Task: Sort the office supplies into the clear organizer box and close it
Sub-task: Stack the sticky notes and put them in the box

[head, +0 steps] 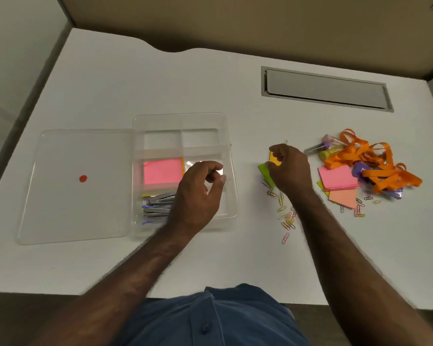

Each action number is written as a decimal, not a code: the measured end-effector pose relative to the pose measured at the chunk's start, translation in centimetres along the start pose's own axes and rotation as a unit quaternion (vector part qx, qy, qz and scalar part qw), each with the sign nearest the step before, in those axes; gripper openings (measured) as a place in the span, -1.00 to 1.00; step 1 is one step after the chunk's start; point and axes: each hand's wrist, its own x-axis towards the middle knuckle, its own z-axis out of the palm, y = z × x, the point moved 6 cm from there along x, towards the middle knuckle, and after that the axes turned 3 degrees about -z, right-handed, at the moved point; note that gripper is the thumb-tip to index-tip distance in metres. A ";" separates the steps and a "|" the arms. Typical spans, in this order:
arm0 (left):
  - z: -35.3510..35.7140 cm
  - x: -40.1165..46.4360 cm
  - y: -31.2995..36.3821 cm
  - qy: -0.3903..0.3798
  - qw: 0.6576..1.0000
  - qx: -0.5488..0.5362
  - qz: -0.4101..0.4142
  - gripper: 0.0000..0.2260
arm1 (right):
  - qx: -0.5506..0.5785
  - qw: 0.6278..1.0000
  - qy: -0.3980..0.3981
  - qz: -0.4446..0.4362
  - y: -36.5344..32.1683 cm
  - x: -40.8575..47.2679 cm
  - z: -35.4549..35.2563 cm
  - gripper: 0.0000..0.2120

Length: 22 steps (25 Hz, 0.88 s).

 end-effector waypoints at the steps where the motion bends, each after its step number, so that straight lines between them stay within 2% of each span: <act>1: 1.2 -0.2 0.6 -0.008 1.000 0.001 0.003 -0.84 | -0.021 1.000 -0.010 0.003 1.8 0.3 -0.3 -0.57; 4: 4.8 -0.6 2.4 -0.030 1.000 0.003 0.006 -0.83 | -0.063 0.996 -0.060 -0.009 5.6 1.2 -0.7 -0.39; 7: 7.9 -0.9 3.7 -0.040 0.999 0.024 0.001 -0.82 | -0.087 0.990 -0.106 -0.042 7.6 1.8 -0.4 -0.31; 15: 16.0 -0.9 4.8 -0.111 0.985 0.134 -0.009 -0.78 | -0.168 0.975 -0.130 -0.069 10.9 1.0 -1.6 -0.17; 19: 19.6 0.1 4.0 -0.161 0.956 0.244 -0.013 -0.62 | -0.215 0.963 -0.152 -0.058 12.2 -0.1 -2.0 -0.09; 22: 21.8 0.8 3.0 -0.220 0.916 0.333 -0.035 -0.43 | -0.218 0.962 -0.159 -0.049 13.4 -0.7 -2.4 -0.09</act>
